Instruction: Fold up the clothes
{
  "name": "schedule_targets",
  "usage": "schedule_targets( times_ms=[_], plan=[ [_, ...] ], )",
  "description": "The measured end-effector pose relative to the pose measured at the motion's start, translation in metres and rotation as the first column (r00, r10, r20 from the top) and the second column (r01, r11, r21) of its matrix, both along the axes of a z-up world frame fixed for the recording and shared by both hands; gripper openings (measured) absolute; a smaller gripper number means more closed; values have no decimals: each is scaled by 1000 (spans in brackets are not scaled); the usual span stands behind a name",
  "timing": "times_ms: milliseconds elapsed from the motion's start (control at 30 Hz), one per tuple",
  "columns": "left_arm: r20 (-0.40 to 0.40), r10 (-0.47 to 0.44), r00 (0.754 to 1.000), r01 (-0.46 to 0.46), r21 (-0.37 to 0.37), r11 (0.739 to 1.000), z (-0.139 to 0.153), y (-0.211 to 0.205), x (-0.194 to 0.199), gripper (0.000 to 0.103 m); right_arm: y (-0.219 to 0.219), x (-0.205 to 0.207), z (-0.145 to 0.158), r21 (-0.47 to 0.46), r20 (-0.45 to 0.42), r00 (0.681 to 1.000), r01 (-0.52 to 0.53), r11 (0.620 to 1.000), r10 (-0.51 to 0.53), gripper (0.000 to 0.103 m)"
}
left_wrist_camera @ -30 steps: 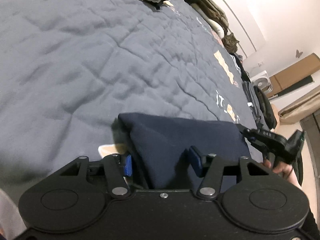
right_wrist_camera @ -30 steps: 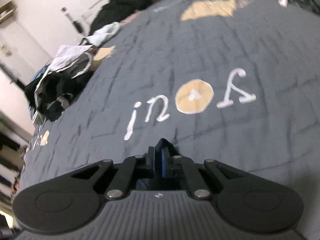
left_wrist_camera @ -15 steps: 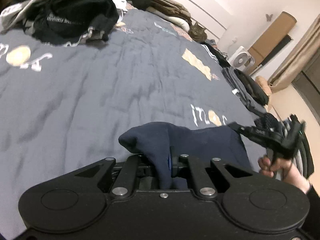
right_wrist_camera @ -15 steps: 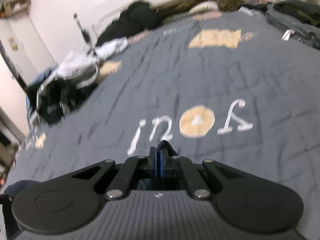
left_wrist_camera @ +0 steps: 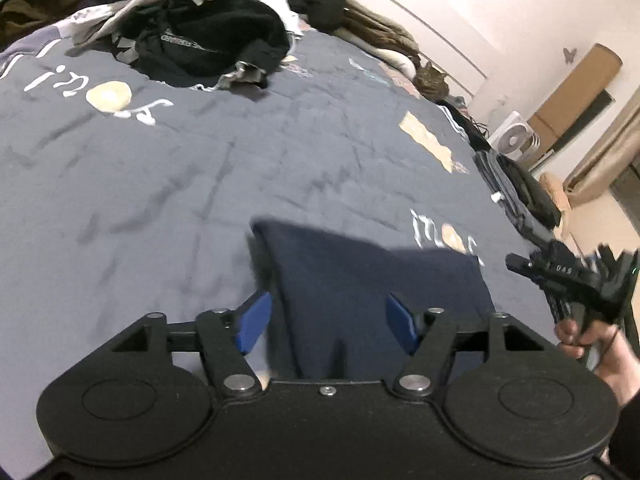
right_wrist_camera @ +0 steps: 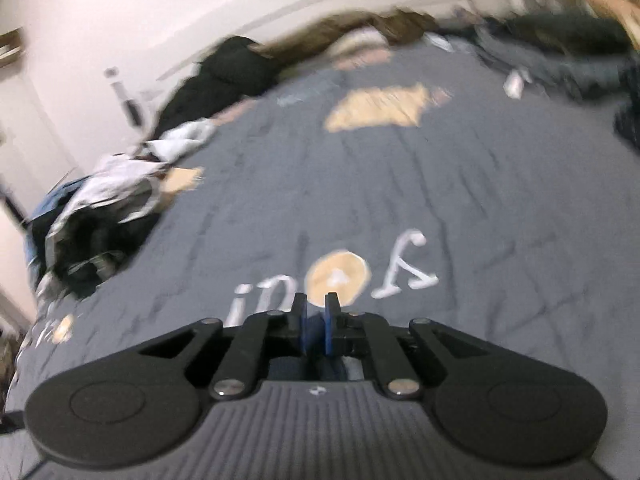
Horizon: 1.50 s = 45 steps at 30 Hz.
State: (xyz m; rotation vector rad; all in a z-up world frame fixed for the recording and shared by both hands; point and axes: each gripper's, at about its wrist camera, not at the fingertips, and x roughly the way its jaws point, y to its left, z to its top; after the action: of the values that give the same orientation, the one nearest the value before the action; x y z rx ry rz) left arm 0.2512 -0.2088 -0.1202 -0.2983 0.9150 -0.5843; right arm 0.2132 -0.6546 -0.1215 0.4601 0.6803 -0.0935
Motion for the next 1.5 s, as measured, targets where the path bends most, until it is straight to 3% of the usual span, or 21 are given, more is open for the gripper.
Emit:
schedule_targets(
  times_ms=[100,200,333,400,467,533,667,833,933,1033,1100,1133,1200,1233,1267,1433,1500],
  plan=[
    [-38,-15,999,17,41,999,-14,-12,-22,63,20,-21,9,-36,-25,996,-91,995,90,9],
    [-1,-17,1000,17,105,994,-13,-15,-40,63,40,-43,16,-73,-55,985,-165,984,161,11],
    [49,-24,998,14,189,982,-11,-18,-64,63,54,-91,14,-99,-53,990,-137,986,132,13],
    [116,-91,989,60,247,967,-1,-28,-84,63,57,-116,13,-96,-37,994,-108,990,104,18],
    [212,-189,959,116,315,942,7,-44,-109,63,58,-132,9,-72,-46,997,-58,996,55,29],
    [291,-270,918,142,395,908,9,-61,-130,63,61,-138,6,-59,-68,996,-57,997,53,33],
    [391,-420,819,151,559,815,-4,-89,-161,58,69,-144,2,-48,-70,996,-58,997,55,43],
    [441,-546,713,129,682,720,-23,-114,-182,53,72,-146,-6,-43,-72,995,-70,997,66,46],
    [430,-616,660,129,743,657,-34,-126,-190,53,73,-146,-11,-25,-75,995,-65,998,63,47],
    [430,-659,617,107,784,612,-43,-134,-196,53,74,-144,-14,15,-72,995,-70,997,71,47],
    [431,-678,595,92,802,590,-49,-139,-196,52,75,-142,-15,44,-62,995,-79,996,81,46],
    [432,-685,587,86,808,583,-51,-140,-196,52,76,-142,-15,62,-52,995,-87,994,90,40],
    [440,-683,583,84,803,589,-51,-143,-195,53,76,-141,-12,109,-27,995,-91,990,95,30],
    [444,-683,581,85,801,593,-50,-145,-193,53,75,-141,-10,130,-12,995,-93,987,96,15],
    [447,-683,577,86,799,596,-50,-148,-193,53,74,-141,-7,149,5,995,-97,984,97,10],
    [452,-709,542,71,815,574,-59,-163,-192,54,66,-143,6,286,104,991,-110,952,83,9],
    [447,-715,538,57,827,560,-63,-165,-191,52,64,-143,9,324,129,989,-113,939,74,9]
  ],
)
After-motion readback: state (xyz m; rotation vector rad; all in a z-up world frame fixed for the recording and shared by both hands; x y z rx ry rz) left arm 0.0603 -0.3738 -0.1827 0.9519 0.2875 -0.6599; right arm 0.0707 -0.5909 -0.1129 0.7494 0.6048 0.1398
